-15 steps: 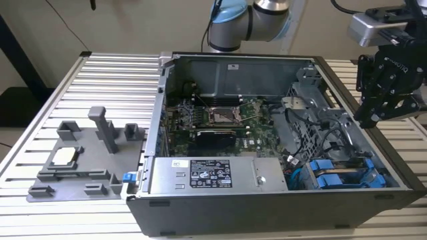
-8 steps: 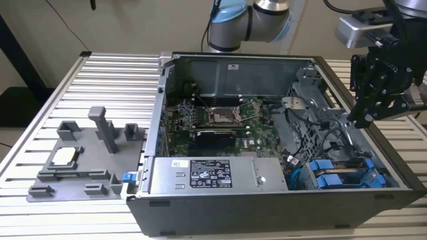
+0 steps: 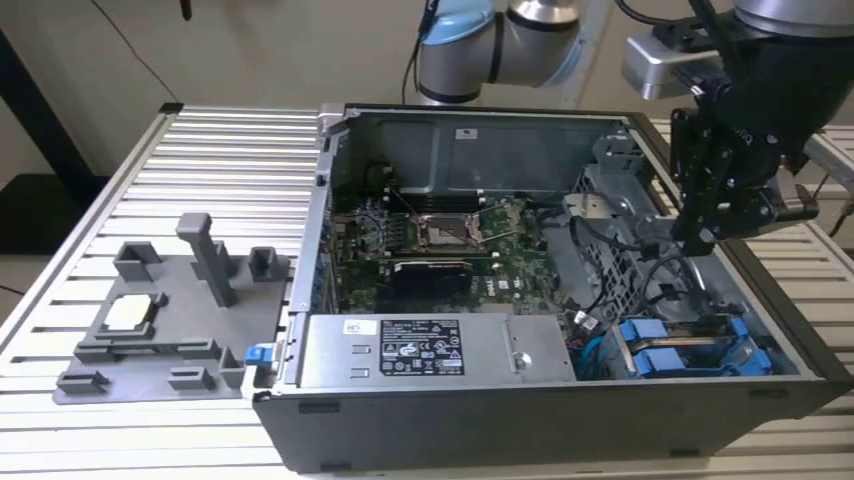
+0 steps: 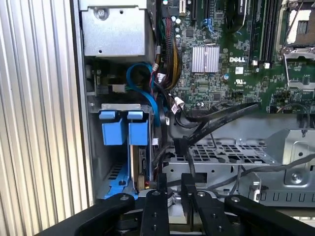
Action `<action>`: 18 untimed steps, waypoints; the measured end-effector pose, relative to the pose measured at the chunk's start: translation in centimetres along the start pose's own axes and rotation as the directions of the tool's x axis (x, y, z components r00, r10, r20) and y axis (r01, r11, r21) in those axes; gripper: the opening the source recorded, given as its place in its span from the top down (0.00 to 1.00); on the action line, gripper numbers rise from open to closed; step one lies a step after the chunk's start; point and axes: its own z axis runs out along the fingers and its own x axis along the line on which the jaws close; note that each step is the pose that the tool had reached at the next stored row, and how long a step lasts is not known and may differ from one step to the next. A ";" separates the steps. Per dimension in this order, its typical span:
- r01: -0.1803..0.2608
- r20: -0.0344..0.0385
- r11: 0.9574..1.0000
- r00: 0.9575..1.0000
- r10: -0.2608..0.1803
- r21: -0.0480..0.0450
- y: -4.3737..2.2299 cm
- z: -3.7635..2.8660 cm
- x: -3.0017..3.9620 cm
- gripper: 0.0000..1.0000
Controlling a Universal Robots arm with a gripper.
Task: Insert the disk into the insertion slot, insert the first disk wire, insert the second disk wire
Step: 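Insert the first disk wire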
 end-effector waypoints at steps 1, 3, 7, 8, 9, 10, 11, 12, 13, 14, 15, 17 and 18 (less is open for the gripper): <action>0.000 0.000 1.000 1.000 0.000 0.005 0.40 -0.05 0.00 0.73; 0.000 0.000 1.000 1.000 0.000 0.015 1.14 -0.07 -0.02 0.73; 0.002 -0.016 1.000 1.000 -0.002 0.020 2.17 0.14 -0.41 0.73; 0.003 -0.021 1.000 1.000 -0.003 0.020 2.30 0.19 -0.55 0.73; 0.004 -0.027 1.000 1.000 -0.003 0.020 2.36 0.21 -0.66 0.73; 0.006 -0.037 1.000 0.999 -0.005 0.020 2.43 0.22 -0.81 0.73; 0.008 -0.052 1.000 0.999 -0.007 0.021 2.52 0.22 -0.97 0.73; 0.010 -0.063 1.000 0.998 -0.009 0.021 2.62 0.25 -1.15 0.73; 0.012 -0.070 1.000 0.997 -0.010 0.021 2.70 0.29 -1.32 0.73; 0.012 -0.072 1.000 0.997 -0.011 0.020 2.78 0.33 -1.45 0.73; 0.012 -0.073 1.000 0.997 -0.011 0.021 2.88 0.36 -1.56 0.73; 0.012 -0.073 1.000 0.997 -0.011 0.021 3.04 0.37 -1.74 0.73; 0.012 -0.073 1.000 0.997 -0.011 0.021 3.14 0.35 -1.79 0.73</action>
